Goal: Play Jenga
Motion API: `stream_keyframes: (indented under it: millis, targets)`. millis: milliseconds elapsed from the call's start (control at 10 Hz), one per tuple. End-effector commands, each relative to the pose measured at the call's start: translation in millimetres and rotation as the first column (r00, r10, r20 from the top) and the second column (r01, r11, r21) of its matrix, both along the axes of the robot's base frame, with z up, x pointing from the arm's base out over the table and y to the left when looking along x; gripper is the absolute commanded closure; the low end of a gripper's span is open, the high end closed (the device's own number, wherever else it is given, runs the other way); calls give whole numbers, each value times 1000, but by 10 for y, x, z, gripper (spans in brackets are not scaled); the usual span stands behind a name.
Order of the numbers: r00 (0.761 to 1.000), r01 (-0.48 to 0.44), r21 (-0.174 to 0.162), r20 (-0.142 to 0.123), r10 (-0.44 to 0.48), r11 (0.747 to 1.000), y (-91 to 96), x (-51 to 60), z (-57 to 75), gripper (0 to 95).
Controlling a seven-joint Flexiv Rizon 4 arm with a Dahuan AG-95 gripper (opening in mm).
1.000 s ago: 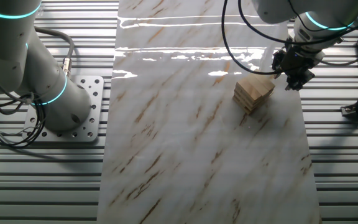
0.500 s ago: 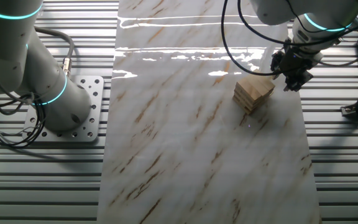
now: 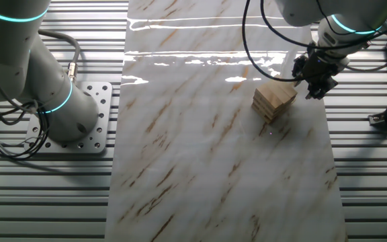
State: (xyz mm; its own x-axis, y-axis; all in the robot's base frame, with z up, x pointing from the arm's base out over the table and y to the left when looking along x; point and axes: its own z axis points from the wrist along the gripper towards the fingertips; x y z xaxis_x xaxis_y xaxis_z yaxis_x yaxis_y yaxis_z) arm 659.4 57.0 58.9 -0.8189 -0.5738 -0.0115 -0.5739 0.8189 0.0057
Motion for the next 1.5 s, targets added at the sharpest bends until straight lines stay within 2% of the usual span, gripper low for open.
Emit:
stream_keyframes:
  millis: [100,1500]
  targets:
    - [1000,20,4,-8,-20,1000,-10,-15,-16,570]
    - [1000,-8,4,-5,8,1000,-16,-98,-149,570]
